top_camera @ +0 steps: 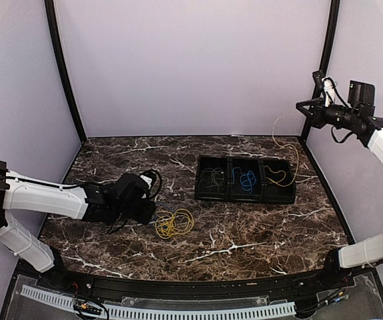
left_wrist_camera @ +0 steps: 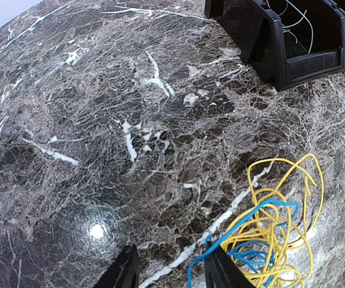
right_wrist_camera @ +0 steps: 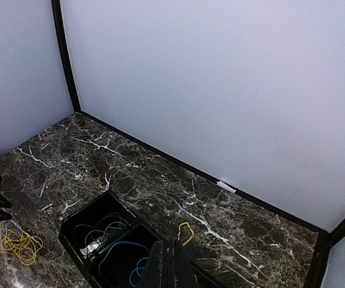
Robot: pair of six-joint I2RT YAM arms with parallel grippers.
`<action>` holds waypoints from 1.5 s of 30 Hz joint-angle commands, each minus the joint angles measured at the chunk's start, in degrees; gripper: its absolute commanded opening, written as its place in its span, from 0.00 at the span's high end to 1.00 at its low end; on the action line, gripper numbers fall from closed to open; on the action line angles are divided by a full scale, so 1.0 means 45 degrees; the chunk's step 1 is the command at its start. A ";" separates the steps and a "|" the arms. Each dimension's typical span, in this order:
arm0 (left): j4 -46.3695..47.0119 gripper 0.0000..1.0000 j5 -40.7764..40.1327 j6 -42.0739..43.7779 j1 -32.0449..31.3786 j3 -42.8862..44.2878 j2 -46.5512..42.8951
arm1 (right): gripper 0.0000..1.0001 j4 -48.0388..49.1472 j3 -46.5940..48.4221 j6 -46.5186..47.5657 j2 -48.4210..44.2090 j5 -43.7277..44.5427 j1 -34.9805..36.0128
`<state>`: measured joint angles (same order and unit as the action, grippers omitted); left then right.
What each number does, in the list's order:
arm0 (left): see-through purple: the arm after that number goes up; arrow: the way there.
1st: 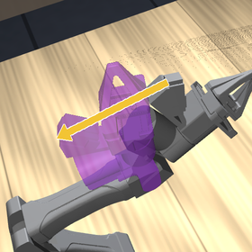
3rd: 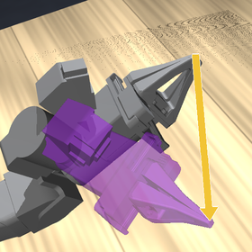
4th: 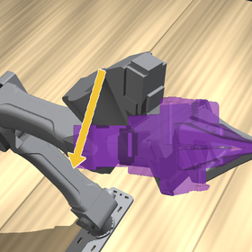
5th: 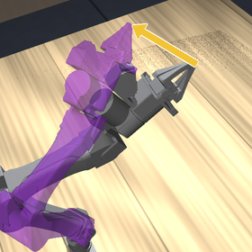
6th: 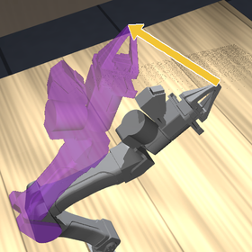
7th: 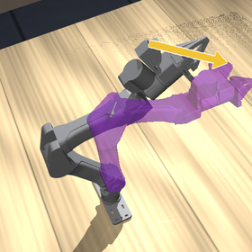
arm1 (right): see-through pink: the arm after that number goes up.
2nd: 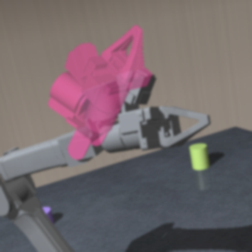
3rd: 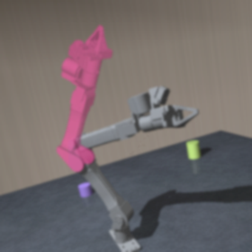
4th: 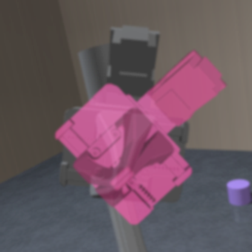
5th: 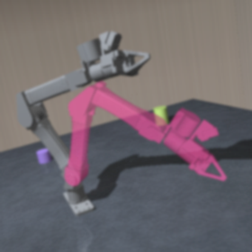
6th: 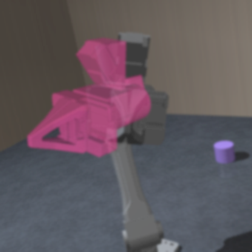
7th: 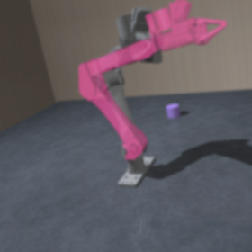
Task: Untangle the cables
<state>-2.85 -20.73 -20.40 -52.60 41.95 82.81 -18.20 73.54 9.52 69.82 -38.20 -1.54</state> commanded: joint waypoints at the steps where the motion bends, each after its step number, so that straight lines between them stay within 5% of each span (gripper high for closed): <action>1: 0.0199 0.60 0.0015 -0.0145 0.0068 -0.0408 -0.0118 | 1.00 0.0648 -0.0790 -0.0264 0.0470 -0.0653 -0.0004; 18: 0.0544 0.61 -0.0122 -0.0134 0.0069 -0.0807 -0.0098 | 1.00 0.0613 -0.4815 0.2152 0.0976 0.1840 0.0032; 39: 0.0543 0.61 -0.0194 -0.0291 0.0069 -0.1125 -0.0244 | 1.00 -0.0566 -0.2800 0.2421 0.5571 0.5794 0.2109; 45: 0.0216 0.61 -0.0302 -0.0336 0.0068 -0.1147 -0.0598 | 0.77 -0.1826 -0.2043 0.2741 0.4777 0.5991 0.2279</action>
<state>-0.75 -20.80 -21.30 -52.60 37.69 82.76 -22.98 61.63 21.04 95.22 -12.88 7.94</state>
